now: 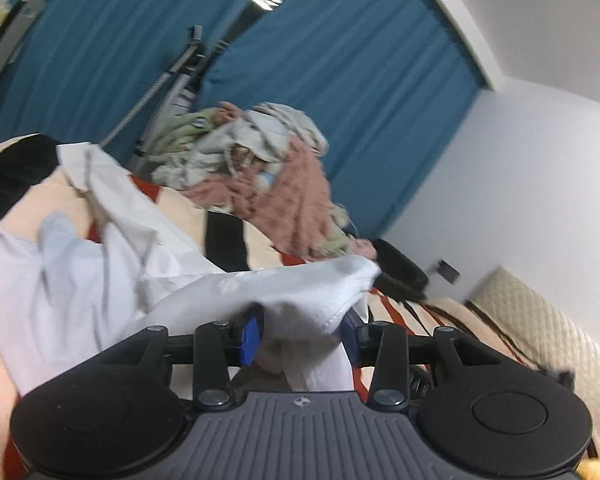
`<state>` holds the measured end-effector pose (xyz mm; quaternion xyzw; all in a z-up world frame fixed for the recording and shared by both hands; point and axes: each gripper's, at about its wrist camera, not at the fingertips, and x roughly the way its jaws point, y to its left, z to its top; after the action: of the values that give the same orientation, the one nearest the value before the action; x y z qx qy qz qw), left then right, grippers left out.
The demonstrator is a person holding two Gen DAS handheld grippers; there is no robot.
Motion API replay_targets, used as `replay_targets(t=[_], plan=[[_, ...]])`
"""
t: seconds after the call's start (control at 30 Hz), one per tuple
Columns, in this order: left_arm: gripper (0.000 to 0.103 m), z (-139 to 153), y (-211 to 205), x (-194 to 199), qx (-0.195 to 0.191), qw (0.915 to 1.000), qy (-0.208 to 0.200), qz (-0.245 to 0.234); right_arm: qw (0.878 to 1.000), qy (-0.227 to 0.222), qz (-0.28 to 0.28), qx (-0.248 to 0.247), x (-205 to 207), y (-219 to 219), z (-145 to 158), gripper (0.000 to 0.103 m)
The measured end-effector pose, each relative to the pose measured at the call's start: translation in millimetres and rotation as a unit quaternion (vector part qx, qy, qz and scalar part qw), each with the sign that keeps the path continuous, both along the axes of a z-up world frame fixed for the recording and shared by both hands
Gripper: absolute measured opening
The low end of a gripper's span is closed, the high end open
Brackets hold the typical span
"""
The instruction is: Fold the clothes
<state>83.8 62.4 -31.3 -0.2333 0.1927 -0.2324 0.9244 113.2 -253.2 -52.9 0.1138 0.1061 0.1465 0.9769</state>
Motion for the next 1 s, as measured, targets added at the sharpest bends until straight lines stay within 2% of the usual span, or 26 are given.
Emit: replay_targets(t=[0.1, 0.2, 0.3, 0.4, 0.43, 0.47, 0.53, 0.7, 0.77, 0.83, 0.9, 1.0], plan=[[0.042, -7, -8, 4, 0.022, 0.9997, 0.006, -0.001, 0.999, 0.019, -0.050, 0.005, 11, -21, -2, 0.003], [0.042, -14, -13, 10, 0.039, 0.9990, 0.019, 0.009, 0.993, 0.056, -0.098, 0.022, 14, -40, -10, 0.003], [0.042, -18, -13, 17, 0.056, 0.9978, 0.021, 0.028, 0.991, 0.079, -0.099, 0.047, 7, -49, -9, 0.006], [0.042, -18, -14, 25, 0.069, 0.9967, 0.024, 0.036, 0.992, 0.099, -0.068, 0.050, -8, -41, -3, 0.009], [0.042, -19, -15, 27, 0.072, 0.9965, 0.026, 0.034, 0.992, 0.104, -0.054, 0.050, -14, -35, -1, 0.018], [0.042, -19, -16, 29, 0.077, 0.9962, 0.026, 0.032, 0.992, 0.107, -0.041, 0.051, -21, -29, -1, 0.044], [0.042, -20, -19, 31, 0.089, 0.9953, 0.027, 0.029, 0.993, 0.114, -0.019, 0.037, -29, -15, -2, 0.073], [0.043, -26, -28, 35, 0.106, 0.9938, 0.027, 0.016, 0.991, 0.127, 0.031, -0.037, -32, 28, -8, 0.071], [0.046, -28, -30, 35, 0.113, 0.9930, 0.029, 0.015, 0.986, 0.121, 0.027, -0.112, -31, 51, -18, 0.071], [0.048, -30, -31, 34, 0.120, 0.9921, 0.032, 0.017, 0.981, 0.122, 0.027, -0.150, -26, 67, -28, 0.071], [0.053, -30, -31, 29, 0.130, 0.9905, 0.037, 0.027, 0.977, 0.125, 0.033, -0.167, -21, 71, -32, 0.071], [0.075, -30, -27, 15, 0.138, 0.9878, 0.050, 0.054, 0.974, 0.133, -0.015, -0.185, -13, 64, -37, 0.071]])
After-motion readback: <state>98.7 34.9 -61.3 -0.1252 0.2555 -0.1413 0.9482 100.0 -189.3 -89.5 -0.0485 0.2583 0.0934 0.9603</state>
